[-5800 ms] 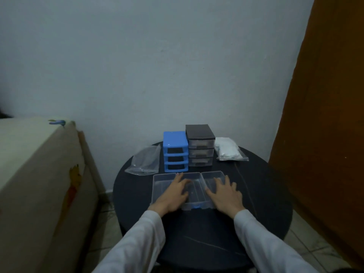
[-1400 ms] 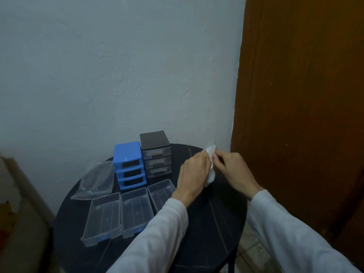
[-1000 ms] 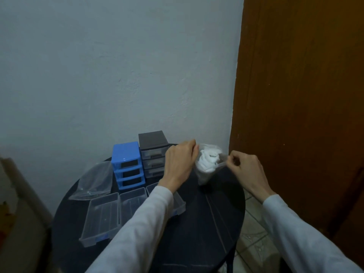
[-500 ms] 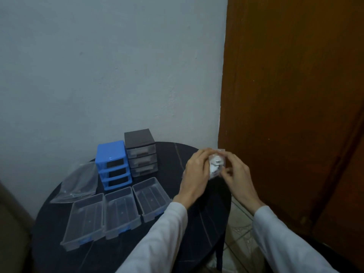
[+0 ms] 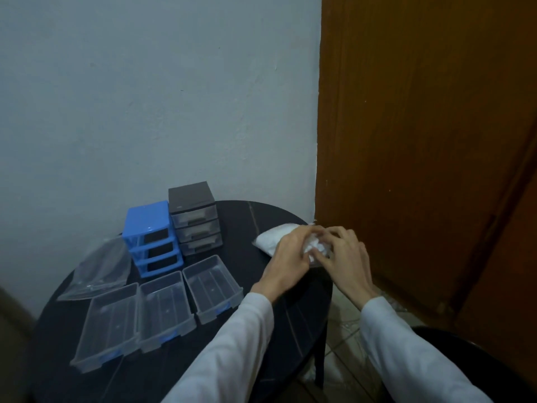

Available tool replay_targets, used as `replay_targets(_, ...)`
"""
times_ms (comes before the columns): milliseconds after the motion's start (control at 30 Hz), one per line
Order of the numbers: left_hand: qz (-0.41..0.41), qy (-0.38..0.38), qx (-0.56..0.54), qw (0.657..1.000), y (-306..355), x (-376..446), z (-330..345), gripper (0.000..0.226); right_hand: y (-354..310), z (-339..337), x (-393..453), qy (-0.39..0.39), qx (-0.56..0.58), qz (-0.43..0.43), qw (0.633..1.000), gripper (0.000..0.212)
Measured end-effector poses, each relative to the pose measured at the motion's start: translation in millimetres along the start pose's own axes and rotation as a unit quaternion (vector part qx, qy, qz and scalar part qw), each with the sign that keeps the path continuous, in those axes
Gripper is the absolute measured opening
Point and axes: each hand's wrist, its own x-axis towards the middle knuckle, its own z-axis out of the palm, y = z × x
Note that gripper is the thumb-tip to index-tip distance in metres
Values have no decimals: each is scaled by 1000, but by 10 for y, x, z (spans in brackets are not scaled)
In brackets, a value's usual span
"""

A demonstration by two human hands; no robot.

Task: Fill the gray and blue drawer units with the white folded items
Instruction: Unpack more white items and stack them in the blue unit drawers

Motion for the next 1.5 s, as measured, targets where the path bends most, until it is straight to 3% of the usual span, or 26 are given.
replay_targets(233, -7, -36, 21, 999, -169, -35, 32, 41, -29, 212, -113, 27, -85, 11, 996, 16)
replay_targets(300, -10, -42, 27, 999, -199, -44, 43, 40, -12, 272, -146, 53, -68, 1, 996, 12)
replay_targets(500, -11, -41, 27, 999, -251, -50, 78, 39, 92, 374, -183, 1, 55, 4, 998, 14)
replay_targets(933, -2, -25, 3, 1000, -368, -101, 93, 34, 51, 436, -234, 0, 87, -7, 996, 20)
replay_targets(1133, -4, -3, 130, 992, -371, -149, 112, 47, 125, 384, -199, -22, 124, -13, 992, 12)
replay_targets(1267, 11, 11, 55, 998, -392, -148, 109, 42, 168, 359, -193, -32, 141, -19, 989, 11)
replay_targets(1500, -30, 20, -21, 999, -396, -116, 77, 38, 203, 278, -170, -42, 152, -10, 987, 7)
